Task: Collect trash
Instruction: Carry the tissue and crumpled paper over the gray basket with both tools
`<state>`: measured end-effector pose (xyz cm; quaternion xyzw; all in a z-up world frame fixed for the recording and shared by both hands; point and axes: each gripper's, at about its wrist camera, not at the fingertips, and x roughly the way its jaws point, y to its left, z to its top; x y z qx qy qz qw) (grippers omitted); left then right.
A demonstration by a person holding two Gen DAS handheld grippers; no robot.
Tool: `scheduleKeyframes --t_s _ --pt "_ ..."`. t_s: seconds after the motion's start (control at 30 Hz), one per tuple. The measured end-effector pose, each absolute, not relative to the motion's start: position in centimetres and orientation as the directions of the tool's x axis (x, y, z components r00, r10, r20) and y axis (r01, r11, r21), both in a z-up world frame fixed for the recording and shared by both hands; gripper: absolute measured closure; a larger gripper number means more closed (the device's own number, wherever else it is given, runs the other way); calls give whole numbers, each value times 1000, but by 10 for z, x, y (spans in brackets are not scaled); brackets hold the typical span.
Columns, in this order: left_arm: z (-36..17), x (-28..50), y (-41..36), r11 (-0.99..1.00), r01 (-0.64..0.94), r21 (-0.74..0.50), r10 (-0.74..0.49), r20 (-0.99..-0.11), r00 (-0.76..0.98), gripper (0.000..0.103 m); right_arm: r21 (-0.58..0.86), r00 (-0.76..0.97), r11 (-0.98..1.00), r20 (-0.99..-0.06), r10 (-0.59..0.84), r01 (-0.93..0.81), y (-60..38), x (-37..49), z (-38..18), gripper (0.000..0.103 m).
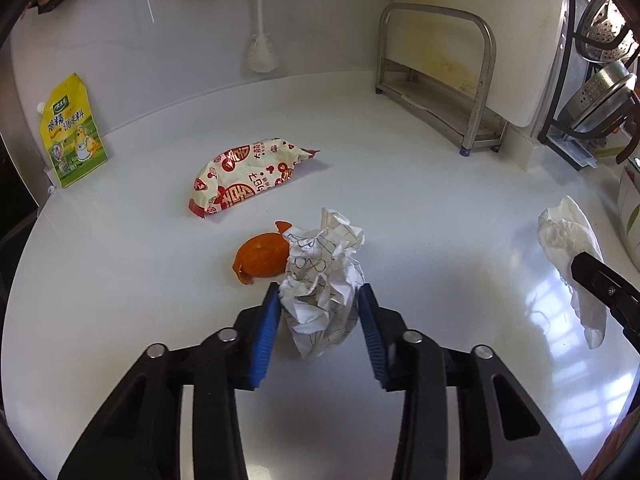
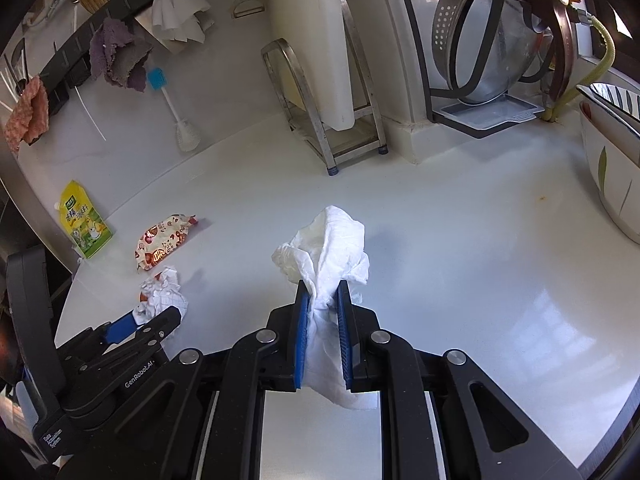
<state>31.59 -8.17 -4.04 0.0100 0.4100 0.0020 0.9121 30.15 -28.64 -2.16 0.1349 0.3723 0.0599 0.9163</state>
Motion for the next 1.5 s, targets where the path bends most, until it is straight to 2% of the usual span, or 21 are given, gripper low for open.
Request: scheduleKeyframes --t_s 0.07,0.13,0.4,0.63,0.77,1.17,1.5 --pt "-38 312 -81 1000 18 7 -7 -736 677 74 288 715 958 -667 209 -12 -285 302 -22 89" --pt "-35 306 -80 1000 31 0 -22 -717 697 76 285 715 958 -667 210 -15 -284 302 -22 89" --pt "-18 273 -62 999 52 9 -33 -651 759 76 259 727 965 -656 204 -37 -273 297 -19 89" --pt "5 226 -41 995 62 74 -4 -603 798 76 240 740 969 -641 204 -60 -263 281 -16 89" --pt "9 196 -25 994 65 90 3 -607 795 76 239 749 969 -632 199 -56 -262 256 -17 89" --pt "-4 86 -3 988 135 77 -56 -634 771 76 269 789 963 -595 152 17 -262 92 -17 90" --pt "-3 6 2 981 196 1 -151 -635 758 76 309 795 951 -581 174 18 -226 -50 -21 90"
